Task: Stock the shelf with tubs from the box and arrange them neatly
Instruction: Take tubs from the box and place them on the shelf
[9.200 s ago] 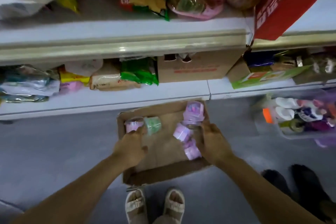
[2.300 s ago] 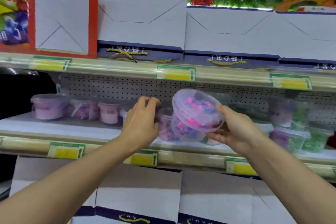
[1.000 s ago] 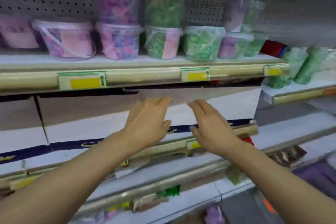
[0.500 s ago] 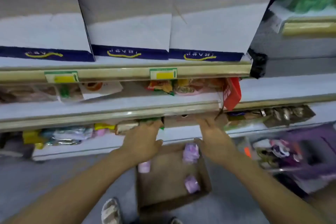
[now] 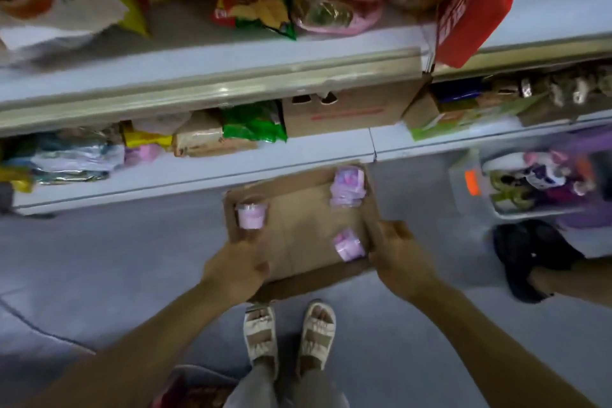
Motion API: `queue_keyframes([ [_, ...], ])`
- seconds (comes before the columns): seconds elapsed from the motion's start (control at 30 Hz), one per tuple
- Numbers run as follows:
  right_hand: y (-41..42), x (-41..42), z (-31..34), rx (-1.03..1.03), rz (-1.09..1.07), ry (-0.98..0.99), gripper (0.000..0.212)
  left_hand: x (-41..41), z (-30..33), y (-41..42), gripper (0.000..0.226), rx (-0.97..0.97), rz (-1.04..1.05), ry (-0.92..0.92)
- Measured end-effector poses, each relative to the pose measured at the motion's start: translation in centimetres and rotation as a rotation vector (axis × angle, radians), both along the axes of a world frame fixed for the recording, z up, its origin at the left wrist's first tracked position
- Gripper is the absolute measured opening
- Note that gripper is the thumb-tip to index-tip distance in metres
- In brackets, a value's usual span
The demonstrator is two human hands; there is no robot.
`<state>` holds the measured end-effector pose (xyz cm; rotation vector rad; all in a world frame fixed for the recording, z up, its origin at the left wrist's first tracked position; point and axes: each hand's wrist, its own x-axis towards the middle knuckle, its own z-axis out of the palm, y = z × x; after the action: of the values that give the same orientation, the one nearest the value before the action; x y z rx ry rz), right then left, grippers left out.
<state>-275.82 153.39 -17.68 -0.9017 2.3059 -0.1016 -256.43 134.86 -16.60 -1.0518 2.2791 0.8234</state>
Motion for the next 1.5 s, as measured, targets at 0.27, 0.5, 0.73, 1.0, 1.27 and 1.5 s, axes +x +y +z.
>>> queue_keyframes([
  [0.27, -0.6, -1.8, -13.6, -0.001, -0.135, -0.005, 0.066, -2.6, -14.4, -1.9, 0.028, 0.051, -0.052, 0.030],
  [0.5, -3.8, -7.7, -25.2, -0.124, -0.096, 0.184, 0.073, -7.8, -24.6, -2.5, 0.052, 0.041, -0.149, 0.100],
  [0.73, -7.3, -13.6, -33.3, -0.230, -0.106, 0.129, 0.093, -13.3, -32.9, -2.0, 0.057, 0.032, -0.231, 0.202],
  [1.0, -8.4, -15.7, -39.2, -0.193, 0.028, 0.200, 0.110, -16.9, -39.1, -1.9, 0.062, -0.004, -0.272, 0.227],
  [1.27, -7.8, -15.0, -36.8, -0.455, -0.131, 0.197, 0.091, -19.3, -42.1, -1.6, 0.068, -0.037, -0.303, 0.183],
  [1.5, -4.5, -15.8, -35.4, -0.714, -0.590, 0.065, 0.074, -22.6, -44.5, -1.6, 0.079, -0.024, -0.346, 0.277],
])
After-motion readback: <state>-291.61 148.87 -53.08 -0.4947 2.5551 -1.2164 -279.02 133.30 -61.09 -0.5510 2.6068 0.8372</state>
